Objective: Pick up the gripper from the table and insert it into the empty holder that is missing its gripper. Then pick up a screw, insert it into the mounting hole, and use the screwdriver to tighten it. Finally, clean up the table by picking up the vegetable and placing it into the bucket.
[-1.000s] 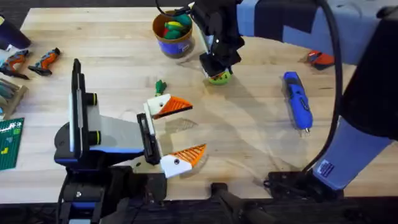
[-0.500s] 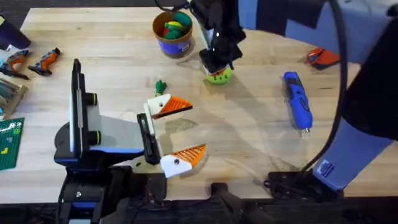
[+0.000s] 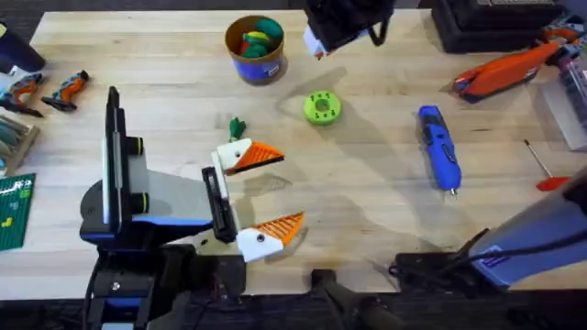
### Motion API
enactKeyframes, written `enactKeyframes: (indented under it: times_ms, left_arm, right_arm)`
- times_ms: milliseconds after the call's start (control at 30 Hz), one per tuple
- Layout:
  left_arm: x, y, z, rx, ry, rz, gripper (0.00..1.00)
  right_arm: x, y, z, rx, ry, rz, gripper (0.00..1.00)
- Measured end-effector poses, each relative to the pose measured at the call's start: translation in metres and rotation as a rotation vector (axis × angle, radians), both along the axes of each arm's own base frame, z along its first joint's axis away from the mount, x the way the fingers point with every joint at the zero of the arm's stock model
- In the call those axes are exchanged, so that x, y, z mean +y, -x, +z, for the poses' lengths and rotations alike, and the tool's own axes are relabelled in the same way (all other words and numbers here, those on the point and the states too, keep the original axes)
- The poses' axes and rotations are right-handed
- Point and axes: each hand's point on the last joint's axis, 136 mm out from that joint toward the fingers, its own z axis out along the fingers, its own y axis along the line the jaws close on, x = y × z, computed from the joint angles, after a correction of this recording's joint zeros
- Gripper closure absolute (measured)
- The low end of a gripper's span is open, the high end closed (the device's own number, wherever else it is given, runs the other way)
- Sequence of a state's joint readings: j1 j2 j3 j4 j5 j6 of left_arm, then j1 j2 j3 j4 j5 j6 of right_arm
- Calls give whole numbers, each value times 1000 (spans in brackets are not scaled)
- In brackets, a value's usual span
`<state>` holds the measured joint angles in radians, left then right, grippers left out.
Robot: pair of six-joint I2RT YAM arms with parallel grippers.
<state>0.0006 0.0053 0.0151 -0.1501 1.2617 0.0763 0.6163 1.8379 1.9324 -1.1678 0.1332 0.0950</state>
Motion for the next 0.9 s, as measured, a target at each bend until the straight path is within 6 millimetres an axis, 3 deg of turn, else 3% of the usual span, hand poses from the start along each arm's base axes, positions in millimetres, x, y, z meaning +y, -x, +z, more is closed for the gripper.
enactKeyframes:
  times_ms: [200,567,667,700,900]
  left_arm:
    - [0,0,0,0,0,0,15]
    - [0,0,0,0,0,0,16]
    - [0,0,0,0,0,0,15]
    - [0,0,0,0,0,0,15]
    - [0,0,0,0,0,0,15]
  right_arm:
    - [4,21,9,28,-14,40,994]
    - [47,65,24,19,-52,239,995]
    - [56,80,27,25,-57,288,995]
    - [65,93,32,18,-65,333,995]
    - [80,120,35,26,-60,419,995]
